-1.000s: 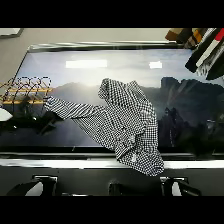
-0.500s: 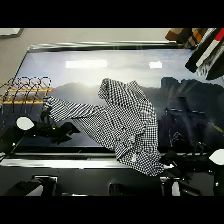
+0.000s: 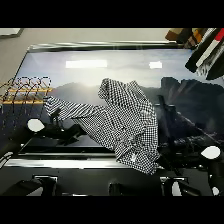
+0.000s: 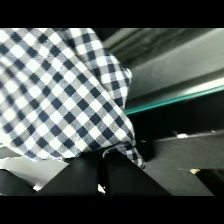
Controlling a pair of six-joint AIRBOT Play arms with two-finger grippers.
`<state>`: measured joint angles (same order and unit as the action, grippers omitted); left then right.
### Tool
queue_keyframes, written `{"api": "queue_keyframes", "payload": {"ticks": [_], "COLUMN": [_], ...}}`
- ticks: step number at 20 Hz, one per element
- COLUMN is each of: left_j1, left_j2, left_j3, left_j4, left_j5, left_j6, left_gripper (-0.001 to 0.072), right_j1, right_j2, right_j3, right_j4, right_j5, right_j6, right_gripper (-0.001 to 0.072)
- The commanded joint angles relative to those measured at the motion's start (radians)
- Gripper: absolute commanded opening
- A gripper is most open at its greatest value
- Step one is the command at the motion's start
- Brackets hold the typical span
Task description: Fold the clothes and pants, and hang the long-sleeved shirts on hangers.
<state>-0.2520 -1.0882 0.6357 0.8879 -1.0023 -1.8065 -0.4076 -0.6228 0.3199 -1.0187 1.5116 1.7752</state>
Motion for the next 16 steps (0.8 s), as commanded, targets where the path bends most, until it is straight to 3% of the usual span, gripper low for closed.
{"api": "queue_keyframes", "payload": {"ticks": [1, 6, 9, 10, 11, 12, 13, 16], "left_j1": [-0.086, -0.190, -0.224, -0.227, -0.227, -0.227, -0.224, -0.169], "left_j2": [-0.084, -0.178, -0.222, -0.235, -0.243, -0.245, -0.243, -0.221], "left_j3": [0.000, 0.001, 0.006, 0.006, 0.006, 0.006, 0.006, 0.053], "left_j4": [-0.045, -0.257, -0.294, -0.298, -0.298, -0.297, -0.297, -0.294], "left_j5": [0.055, 0.275, 0.342, 0.346, 0.345, 0.346, 0.354, 0.348], "left_j6": [0.000, 0.057, 0.056, 0.056, 0.056, 0.056, 0.061, 0.131], "left_gripper": [0.0668, 0.0668, 0.0663, 0.0578, 0.0377, 0.0123, 0.0017, 0.0013], "right_j1": [0.000, 0.000, 0.000, 0.000, 0.000, 0.000, 0.000, 0.000], "right_j2": [-0.007, -0.006, -0.006, -0.007, -0.007, -0.007, -0.007, -0.007], "right_j3": [0.027, 0.040, 0.040, 0.040, 0.040, 0.040, 0.040, 0.045], "right_j4": [0.014, 0.072, 0.111, 0.128, 0.152, 0.185, 0.228, 0.429], "right_j5": [-0.013, 0.008, -0.003, -0.014, -0.030, -0.052, -0.082, -0.202], "right_j6": [-0.006, -0.016, -0.028, -0.034, -0.045, -0.056, -0.070, -0.159], "right_gripper": [0.0031, 0.0031, 0.0031, 0.0031, 0.0031, 0.0031, 0.0031, 0.0031]}}
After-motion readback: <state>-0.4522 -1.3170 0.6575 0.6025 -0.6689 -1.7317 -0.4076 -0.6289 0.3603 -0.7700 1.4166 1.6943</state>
